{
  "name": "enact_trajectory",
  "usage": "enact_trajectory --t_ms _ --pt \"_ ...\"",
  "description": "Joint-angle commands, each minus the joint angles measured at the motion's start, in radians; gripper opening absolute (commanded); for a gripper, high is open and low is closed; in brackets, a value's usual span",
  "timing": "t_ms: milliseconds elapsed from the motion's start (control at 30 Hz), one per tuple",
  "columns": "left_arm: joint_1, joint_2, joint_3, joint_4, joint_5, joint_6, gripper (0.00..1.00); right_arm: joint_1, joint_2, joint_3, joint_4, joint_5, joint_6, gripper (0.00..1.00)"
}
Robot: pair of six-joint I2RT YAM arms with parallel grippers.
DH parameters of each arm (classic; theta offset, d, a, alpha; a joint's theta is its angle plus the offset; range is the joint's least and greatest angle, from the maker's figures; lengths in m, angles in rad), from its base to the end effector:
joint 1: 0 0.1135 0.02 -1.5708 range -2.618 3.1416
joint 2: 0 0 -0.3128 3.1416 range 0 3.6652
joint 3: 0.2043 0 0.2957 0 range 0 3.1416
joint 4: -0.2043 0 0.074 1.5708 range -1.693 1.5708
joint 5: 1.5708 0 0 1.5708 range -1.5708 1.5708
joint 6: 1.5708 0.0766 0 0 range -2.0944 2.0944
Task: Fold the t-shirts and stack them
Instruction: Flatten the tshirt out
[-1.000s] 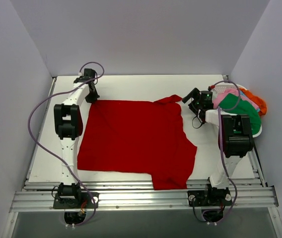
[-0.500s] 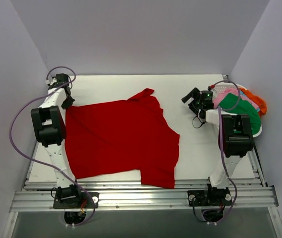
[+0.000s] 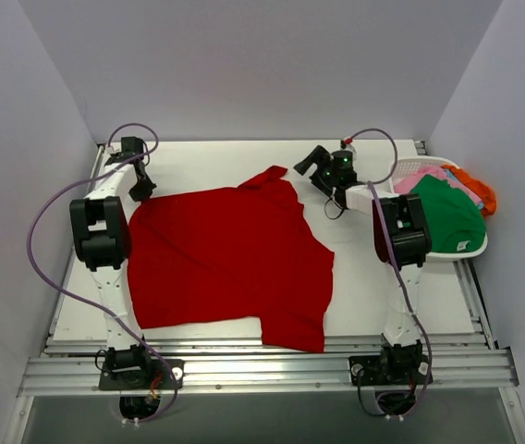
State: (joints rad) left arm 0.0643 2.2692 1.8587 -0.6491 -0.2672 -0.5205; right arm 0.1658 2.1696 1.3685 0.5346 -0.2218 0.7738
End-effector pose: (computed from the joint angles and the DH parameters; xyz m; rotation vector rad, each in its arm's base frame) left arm 0.5804 0.0576 0.1635 -0.8304 2.4443 0.1853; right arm 0.5736 0.1131 0.1665 0.4172 1.8730 0.8508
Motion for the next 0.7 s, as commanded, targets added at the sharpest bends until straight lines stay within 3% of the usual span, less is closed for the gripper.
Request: enact_trajectory --t_ms 0,300,400,433,500,567,667 --pt "0.002 -0.033 -0.019 0.057 0.036 0.007 0.02 0.034 0.077 0.151 0.021 -0.059 0.035 0.93" --pt "-0.015 -0.031 -0.01 0.08 0.072 0.001 0.02 0.113 0.272 0.352 0.019 -0.11 0.101 0.91" --pt "-0.024 -0.033 -0.026 0.094 0.079 -0.001 0.02 0.129 0.315 0.388 0.022 -0.11 0.102 0.86" --pt "-0.027 -0.036 -0.032 0.103 0.08 -0.001 0.02 0.13 0.323 0.398 0.025 -0.114 0.104 0.75" --pt "-0.032 -0.04 -0.047 0.112 0.085 -0.004 0.02 0.136 0.347 0.412 0.028 -0.119 0.111 0.69" --pt "-0.034 -0.043 -0.055 0.123 0.088 -0.004 0.02 0.141 0.363 0.432 0.027 -0.128 0.113 0.56" --pt "-0.037 -0.036 -0.052 0.123 0.089 -0.004 0.02 0.146 0.38 0.445 0.028 -0.131 0.114 0.29"
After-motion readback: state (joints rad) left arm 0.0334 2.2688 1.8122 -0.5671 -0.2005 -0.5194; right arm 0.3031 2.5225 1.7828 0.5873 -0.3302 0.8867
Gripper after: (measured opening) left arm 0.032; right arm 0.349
